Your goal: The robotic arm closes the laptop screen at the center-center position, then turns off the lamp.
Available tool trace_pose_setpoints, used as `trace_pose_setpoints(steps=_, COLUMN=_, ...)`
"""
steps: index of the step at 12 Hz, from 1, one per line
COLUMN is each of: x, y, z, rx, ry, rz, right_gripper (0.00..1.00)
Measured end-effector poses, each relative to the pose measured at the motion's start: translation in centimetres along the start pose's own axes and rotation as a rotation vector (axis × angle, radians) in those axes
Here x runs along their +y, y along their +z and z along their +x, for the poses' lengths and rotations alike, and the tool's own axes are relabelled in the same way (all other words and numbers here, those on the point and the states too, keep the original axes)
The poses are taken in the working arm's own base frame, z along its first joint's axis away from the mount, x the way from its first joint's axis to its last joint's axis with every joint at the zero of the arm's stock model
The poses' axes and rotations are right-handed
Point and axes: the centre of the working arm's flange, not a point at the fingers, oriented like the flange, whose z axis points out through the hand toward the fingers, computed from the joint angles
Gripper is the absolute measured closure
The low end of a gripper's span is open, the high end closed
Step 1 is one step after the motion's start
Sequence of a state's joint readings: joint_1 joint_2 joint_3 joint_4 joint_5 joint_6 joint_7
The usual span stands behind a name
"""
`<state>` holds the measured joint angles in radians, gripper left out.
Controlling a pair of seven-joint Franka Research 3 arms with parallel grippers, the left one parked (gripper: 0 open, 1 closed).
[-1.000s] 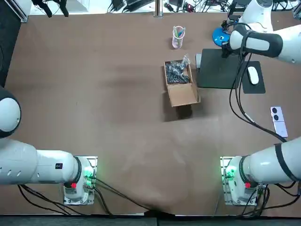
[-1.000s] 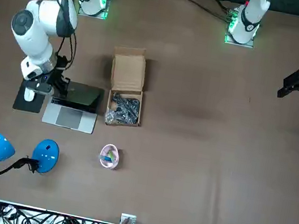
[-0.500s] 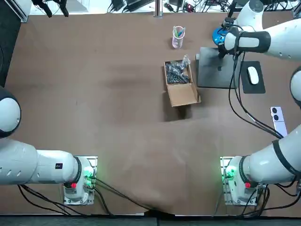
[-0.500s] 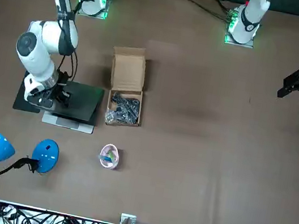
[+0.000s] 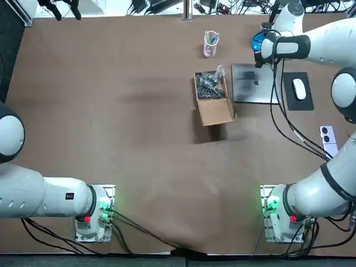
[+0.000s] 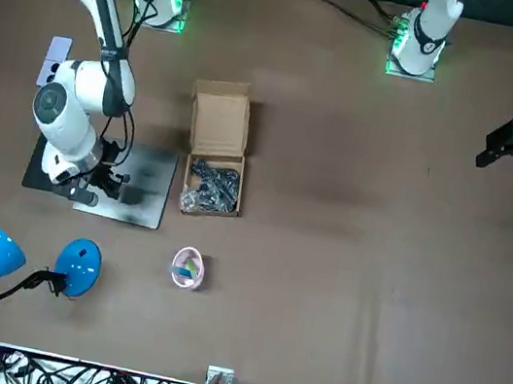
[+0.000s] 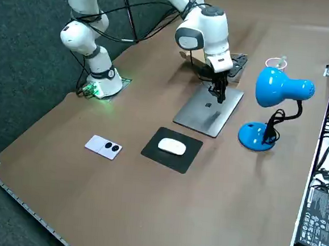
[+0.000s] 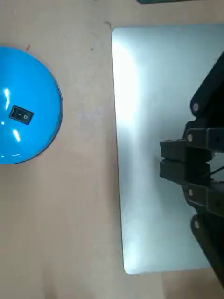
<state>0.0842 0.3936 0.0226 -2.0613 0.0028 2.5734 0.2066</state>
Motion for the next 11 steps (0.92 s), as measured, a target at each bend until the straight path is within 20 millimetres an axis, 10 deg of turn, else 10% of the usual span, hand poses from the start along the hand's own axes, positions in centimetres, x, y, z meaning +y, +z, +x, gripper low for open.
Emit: trace_pose_setpoints(steps=11, x=-1.4, y=-3.6, z=2.4, rx=0.083, ry=-0.053, rz=-0.007, right_gripper=0.98)
